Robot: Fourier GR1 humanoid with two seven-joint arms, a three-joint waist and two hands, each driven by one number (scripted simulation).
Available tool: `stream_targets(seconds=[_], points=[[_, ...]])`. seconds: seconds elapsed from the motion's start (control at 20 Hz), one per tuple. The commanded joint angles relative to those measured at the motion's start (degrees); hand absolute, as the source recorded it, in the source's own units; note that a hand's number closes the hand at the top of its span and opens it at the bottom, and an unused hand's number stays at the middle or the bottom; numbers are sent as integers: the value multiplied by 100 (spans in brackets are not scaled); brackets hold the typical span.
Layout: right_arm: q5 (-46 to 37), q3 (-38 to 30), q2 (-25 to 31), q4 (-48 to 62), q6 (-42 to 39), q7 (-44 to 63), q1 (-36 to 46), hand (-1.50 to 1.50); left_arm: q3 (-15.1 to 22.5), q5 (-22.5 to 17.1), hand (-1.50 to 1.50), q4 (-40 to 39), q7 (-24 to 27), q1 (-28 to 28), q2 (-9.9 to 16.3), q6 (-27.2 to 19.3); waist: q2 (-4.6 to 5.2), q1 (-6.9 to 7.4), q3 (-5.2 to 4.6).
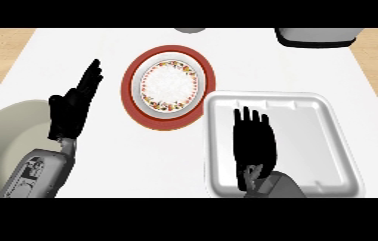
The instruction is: Pick the squash from the tray and place it in the plate
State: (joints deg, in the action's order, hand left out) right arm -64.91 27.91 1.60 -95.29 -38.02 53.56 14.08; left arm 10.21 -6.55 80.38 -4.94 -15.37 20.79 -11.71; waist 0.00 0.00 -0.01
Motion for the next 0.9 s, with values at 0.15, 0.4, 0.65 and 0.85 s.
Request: stream_targets(seconds=[0.15, 0.4, 0.65, 0.85], points=[[-248, -219, 74, 272, -86, 79, -309, -150, -165, 260, 0, 1, 259, 189, -150, 118, -3, -3, 1], [-402, -417, 281, 517, 298, -322, -550, -150, -305, 374, 0, -219, 40, -67, -424, 202, 0, -20, 1], [-500, -584, 79, 817, -2, -339, -280, -150, -449, 549, 0, 452, -277, 264, -414, 381, -5, 12, 2], [-791, -409, 239, 934, 540, -773, -160, 150, -470, 628, 0, 386, -146, 384, -522, 484, -4, 24, 2]])
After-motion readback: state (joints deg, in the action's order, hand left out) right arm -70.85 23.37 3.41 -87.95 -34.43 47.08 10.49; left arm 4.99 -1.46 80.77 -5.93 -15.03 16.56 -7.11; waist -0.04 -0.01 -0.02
